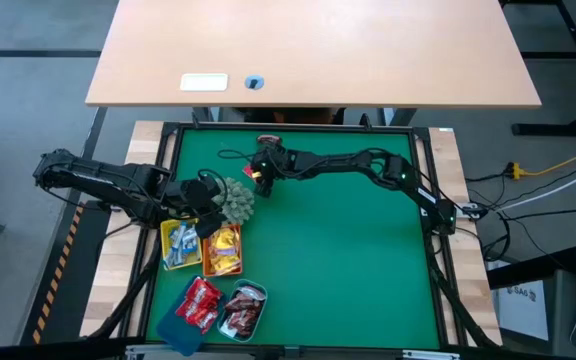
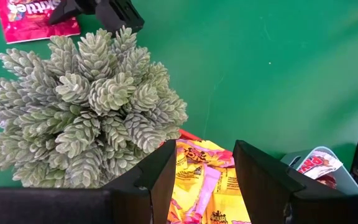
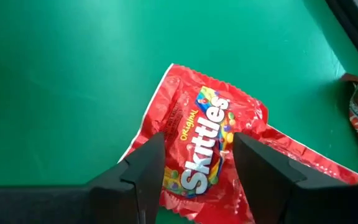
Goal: Sort candy
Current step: Put the red chocolate into the blue basket
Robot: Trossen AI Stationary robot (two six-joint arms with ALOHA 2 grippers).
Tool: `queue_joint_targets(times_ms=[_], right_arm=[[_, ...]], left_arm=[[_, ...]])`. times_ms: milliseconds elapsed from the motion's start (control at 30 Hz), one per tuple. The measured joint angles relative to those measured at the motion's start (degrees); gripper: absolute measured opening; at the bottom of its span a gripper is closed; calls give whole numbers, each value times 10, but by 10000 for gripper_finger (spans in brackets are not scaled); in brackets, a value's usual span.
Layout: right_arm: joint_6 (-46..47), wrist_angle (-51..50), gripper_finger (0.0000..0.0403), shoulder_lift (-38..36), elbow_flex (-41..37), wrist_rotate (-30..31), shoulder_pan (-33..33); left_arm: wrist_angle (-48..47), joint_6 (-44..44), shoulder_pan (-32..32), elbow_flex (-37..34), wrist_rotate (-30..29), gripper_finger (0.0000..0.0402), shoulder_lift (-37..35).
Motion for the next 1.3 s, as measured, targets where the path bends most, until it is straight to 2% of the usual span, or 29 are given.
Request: queue_joint_targets(times_ms=[500,800,1300], right_arm=[[-131,-81,188,-4,7,-22,0],[-136,-244,188,-3,64,-95,-12],[-171,-277,179,-3,66,-101,-11]], left_arm=[[0,-1,0,0,0,155,0],[0,-2,0,0,0,155,0],[0,-2,0,0,0,155,0]])
